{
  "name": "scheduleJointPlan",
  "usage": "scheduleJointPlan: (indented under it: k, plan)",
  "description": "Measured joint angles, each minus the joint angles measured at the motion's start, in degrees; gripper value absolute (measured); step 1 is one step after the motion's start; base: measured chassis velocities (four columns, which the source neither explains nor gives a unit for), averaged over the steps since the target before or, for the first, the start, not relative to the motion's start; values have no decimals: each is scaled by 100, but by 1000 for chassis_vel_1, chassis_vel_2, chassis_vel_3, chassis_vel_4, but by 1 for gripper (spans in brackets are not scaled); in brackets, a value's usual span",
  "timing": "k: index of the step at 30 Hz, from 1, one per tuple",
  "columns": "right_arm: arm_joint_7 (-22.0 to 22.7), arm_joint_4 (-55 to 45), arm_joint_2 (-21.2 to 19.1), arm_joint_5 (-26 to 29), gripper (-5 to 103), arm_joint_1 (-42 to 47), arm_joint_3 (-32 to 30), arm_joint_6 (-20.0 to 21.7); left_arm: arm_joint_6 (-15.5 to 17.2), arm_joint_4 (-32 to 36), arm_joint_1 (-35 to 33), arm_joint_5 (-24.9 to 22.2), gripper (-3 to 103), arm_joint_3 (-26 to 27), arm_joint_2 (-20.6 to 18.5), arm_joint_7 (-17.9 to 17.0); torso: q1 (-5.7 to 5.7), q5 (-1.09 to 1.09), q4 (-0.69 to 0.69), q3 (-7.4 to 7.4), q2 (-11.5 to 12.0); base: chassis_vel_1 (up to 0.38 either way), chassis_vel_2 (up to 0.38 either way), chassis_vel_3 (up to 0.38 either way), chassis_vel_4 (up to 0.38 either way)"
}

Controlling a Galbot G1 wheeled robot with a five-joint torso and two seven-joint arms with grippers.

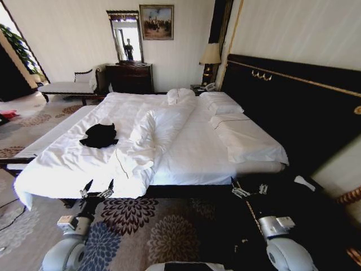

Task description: Fold the clothes on the bed.

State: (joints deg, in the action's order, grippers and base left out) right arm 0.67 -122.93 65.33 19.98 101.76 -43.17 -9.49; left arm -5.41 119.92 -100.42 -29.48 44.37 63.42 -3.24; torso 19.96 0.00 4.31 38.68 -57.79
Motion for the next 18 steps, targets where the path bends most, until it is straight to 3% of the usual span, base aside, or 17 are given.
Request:
scheduleJointPlan:
  k: [18]
  plan:
    - [6, 48, 107, 3, 100, -50, 22, 0, 111, 15, 195, -26, 100, -75, -162, -57, 0, 1, 0, 0, 0, -160, 157, 154, -156]
